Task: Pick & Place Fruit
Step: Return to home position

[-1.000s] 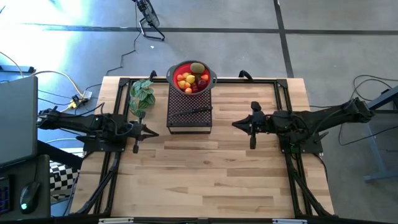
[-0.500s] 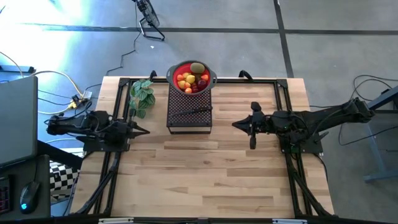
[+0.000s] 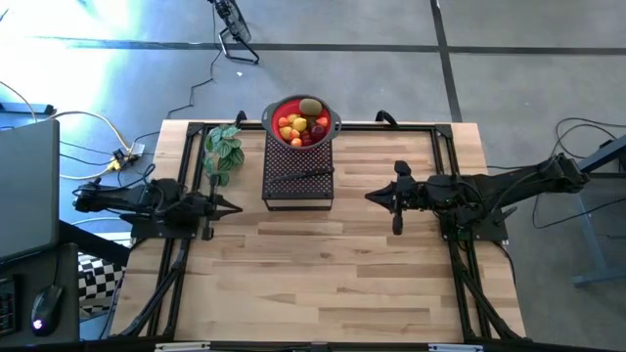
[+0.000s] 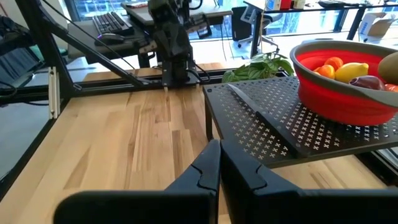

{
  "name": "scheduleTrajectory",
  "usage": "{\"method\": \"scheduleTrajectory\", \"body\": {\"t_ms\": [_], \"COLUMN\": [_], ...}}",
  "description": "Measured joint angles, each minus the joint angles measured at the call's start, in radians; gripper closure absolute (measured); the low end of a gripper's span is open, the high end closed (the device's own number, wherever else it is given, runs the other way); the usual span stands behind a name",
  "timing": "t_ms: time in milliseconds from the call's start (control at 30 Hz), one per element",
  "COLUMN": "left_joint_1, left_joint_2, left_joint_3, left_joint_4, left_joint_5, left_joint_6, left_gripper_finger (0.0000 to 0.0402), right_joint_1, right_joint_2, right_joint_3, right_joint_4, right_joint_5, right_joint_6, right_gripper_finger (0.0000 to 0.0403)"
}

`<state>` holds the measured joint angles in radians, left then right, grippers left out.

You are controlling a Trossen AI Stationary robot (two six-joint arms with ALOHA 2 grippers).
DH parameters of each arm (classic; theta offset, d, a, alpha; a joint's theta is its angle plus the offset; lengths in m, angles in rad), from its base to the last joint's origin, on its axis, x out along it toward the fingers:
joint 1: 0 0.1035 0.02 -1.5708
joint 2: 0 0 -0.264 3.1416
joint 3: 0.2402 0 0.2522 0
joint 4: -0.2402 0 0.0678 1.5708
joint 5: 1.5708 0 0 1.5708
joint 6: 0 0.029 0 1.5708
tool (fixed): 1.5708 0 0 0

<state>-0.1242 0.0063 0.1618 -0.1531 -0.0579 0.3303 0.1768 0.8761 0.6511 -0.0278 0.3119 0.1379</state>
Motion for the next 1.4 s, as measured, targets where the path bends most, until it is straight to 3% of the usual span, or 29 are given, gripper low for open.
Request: {"method": "scheduleTrajectory", "body": {"t_ms": [533,867,1100,1400], "left_joint_1": [0.0,0.0,0.0,0.0], "left_joint_2": [0.001,0.0,0.0,0.0], "left_joint_3": [-0.128,-0.136,-0.138,-0.14], "left_joint_4": [0.163,0.157,0.156,0.154], "left_joint_5": [-0.009,-0.003,-0.004,-0.004], "left_joint_6": [-0.011,0.039,0.039,0.039], "left_gripper_finger": [0.0398,0.0398,0.0398,0.0398], "right_joint_1": [-0.001,-0.002,-0.044,-0.047], "right_joint_2": [0.0,-0.002,-0.131,-0.289], "right_joint_3": [0.0,0.0,0.0,0.001], "right_joint_4": [-0.029,-0.061,-0.157,-0.193], "right_joint_5": [0.003,0.011,0.029,0.027], "right_joint_6": [0.079,0.106,0.189,0.13], "right_gripper_finger": [0.0399,0.0399,0.0399,0.0399]}}
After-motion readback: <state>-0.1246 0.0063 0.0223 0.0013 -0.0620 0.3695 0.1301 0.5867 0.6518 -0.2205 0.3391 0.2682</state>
